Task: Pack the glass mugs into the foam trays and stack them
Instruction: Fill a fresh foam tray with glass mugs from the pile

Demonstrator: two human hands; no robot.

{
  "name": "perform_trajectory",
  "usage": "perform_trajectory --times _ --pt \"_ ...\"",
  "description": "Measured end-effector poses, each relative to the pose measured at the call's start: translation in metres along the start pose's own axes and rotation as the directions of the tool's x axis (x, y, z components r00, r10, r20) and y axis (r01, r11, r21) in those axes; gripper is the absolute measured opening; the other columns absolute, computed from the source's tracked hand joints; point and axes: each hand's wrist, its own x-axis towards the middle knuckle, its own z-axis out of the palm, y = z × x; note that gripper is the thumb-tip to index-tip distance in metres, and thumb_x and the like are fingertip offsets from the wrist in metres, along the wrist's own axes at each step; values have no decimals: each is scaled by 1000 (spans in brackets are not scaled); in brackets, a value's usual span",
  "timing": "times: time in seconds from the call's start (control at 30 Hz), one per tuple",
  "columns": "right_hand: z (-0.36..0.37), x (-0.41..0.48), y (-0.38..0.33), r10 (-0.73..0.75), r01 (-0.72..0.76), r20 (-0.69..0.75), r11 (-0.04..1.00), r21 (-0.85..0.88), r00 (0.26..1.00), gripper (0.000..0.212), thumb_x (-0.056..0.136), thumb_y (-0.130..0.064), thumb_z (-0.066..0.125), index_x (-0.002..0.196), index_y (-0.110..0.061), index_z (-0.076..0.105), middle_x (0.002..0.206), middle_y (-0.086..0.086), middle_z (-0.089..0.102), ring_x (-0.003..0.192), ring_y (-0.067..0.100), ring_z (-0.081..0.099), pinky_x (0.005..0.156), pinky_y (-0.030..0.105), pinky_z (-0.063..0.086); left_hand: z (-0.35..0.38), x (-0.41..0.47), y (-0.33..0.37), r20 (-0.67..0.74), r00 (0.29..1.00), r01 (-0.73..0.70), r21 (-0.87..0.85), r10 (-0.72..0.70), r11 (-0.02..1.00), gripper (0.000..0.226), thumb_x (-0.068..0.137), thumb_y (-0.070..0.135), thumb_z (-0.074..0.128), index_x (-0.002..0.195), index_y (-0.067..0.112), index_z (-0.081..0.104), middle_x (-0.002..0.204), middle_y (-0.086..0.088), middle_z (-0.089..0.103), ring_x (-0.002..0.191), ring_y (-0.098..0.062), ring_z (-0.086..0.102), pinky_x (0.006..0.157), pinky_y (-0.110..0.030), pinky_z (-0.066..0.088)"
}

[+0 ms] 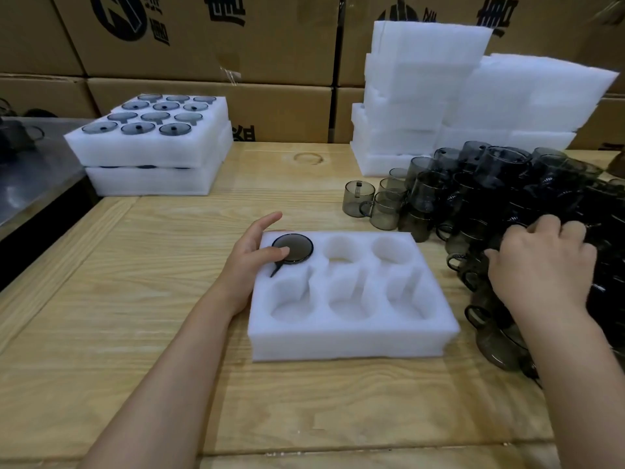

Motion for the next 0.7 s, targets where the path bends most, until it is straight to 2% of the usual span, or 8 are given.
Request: perform_trajectory --times 0.1,0.2,0.37,0.7 --pt "2 2 1 -27 26 6 996 91 1000 34 88 -25 62 103 5 62 114 27 47 107 43 37 83 50 36 0 -1 1 -11 1000 10 2 -10 1000 60 66 8 62 123 26 56 95 -10 66 87 -26 64 74 -33 52" --pt "2 4 -1 -72 66 14 960 273 997 36 89 -23 62 109 6 62 120 24 47 110 43 37 85 52 39 0 -1 1 -20 1000 14 1 -14 1000 59 65 9 62 121 25 58 97 -11 65 87 -26 63 74 -34 51" --pt "3 7 -7 -115 106 -17 836 539 993 34 88 -23 64 109 3 63 125 15 47 119 36 38 90 43 39 0 0 1 -25 999 19 -5 -19 1000 58 64 9 62 120 23 58 98 -11 64 84 -26 63 70 -32 51" --pt "20 9 -14 -152 148 -47 773 617 987 30 89 -27 62 101 0 64 128 8 48 121 29 41 92 41 39 -1 -1 2 -16 1000 23 -25 -23 999 56 65 9 62 119 23 59 98 -14 63 86 -29 62 74 -36 50"
